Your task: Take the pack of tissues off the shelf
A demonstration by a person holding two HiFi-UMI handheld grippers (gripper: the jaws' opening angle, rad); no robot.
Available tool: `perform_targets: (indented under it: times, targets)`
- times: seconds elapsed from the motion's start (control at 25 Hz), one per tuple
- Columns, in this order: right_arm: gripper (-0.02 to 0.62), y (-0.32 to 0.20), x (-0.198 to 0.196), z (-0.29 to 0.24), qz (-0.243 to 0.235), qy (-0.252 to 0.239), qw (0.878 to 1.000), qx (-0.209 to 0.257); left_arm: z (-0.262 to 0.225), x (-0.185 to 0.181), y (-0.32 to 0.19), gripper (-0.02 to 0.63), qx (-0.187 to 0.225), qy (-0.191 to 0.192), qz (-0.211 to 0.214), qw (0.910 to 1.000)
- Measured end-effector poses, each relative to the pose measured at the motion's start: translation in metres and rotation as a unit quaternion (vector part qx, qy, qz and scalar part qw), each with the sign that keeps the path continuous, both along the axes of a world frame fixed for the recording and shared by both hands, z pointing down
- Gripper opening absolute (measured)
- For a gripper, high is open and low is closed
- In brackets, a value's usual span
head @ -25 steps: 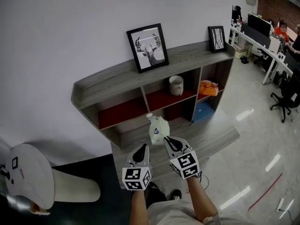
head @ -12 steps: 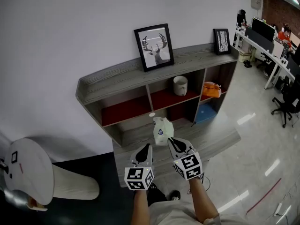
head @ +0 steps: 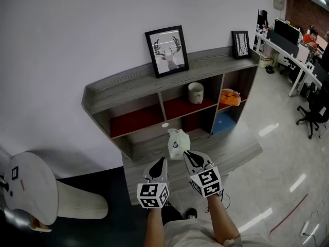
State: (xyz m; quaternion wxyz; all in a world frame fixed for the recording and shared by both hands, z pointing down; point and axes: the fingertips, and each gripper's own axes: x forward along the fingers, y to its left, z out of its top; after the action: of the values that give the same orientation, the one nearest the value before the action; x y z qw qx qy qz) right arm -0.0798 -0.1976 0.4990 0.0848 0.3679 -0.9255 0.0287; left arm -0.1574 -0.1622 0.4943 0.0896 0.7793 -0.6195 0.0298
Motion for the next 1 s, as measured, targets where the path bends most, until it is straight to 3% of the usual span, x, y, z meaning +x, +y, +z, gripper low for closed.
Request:
perform_targets:
  times: [1.0]
  targets:
    - [0.015,0.0033,-0.0008,0.0038,0.009,0.002,1.0,-0.005,-0.0031,-0.0031,0.0065,0.008,0.005,-0.014,0.003,0.9999]
